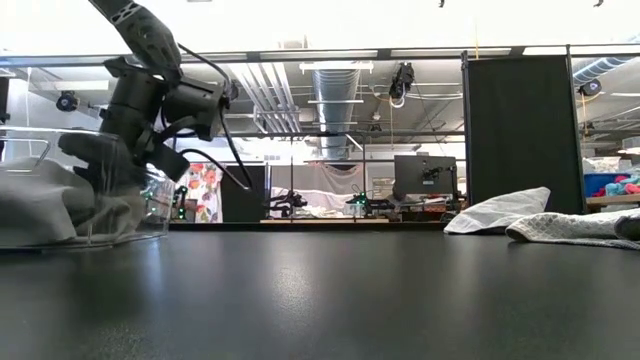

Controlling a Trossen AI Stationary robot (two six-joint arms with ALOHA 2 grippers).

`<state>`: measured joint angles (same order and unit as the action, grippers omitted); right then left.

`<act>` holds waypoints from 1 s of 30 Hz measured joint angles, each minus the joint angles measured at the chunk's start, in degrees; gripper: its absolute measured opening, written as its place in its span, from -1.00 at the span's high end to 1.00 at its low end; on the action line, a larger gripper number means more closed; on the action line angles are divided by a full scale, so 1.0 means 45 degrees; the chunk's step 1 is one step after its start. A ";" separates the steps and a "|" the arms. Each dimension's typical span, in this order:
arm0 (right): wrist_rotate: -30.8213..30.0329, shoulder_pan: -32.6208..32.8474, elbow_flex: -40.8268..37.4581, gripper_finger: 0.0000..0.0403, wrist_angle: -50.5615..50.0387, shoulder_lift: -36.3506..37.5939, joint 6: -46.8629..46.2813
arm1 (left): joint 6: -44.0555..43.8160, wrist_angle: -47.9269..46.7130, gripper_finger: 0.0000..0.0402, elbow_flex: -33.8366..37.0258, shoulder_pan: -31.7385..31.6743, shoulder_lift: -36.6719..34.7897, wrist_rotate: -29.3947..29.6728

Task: Sort towels by color in basket
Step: Put the bottom gray towel into the top transparent bin, then put the white towel into the top transparent bin

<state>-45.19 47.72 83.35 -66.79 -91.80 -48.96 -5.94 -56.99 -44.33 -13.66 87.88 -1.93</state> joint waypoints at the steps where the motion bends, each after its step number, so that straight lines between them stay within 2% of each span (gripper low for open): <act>1: -0.0007 -0.0022 0.0000 -0.31 -0.0024 0.0077 0.0036 | -0.0244 -0.0192 0.53 -0.0016 -0.0002 -0.0065 0.0009; 8: -0.0708 -0.0608 -0.0013 -0.43 -0.0405 0.0187 0.0614 | -0.0638 -0.1441 0.31 -0.0225 0.0151 -0.0243 -0.0123; 11: -0.1091 -0.1186 -0.0292 -0.45 -0.0421 0.0207 -0.0004 | -0.0872 -0.1682 0.29 -0.0408 0.0345 -0.0446 -0.0128; 14: -0.0900 -0.1919 -0.0698 -0.45 -0.0417 0.0207 -0.0981 | -0.1038 -0.1670 0.28 -0.0557 0.0569 -0.0785 -0.0128; 19: 0.0790 -0.3705 -0.1176 -0.42 -0.0459 0.0207 -0.1546 | -0.1421 -0.1630 0.28 -0.0569 0.0780 -0.1738 -0.0133; 27: 0.4890 -0.7128 -0.2541 -0.33 -0.0877 0.0207 -0.0215 | -0.2110 -0.1869 0.14 -0.0546 0.0985 -0.3805 -0.0021; 30: 0.5369 -0.7659 -0.3544 -0.28 -0.1321 0.0210 -0.0321 | -0.2683 -0.1442 0.10 -0.0528 0.1178 -0.4754 0.0510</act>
<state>-21.03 13.26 67.40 -72.74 -90.85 -50.41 -18.02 -63.48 -46.70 -8.36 66.49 0.37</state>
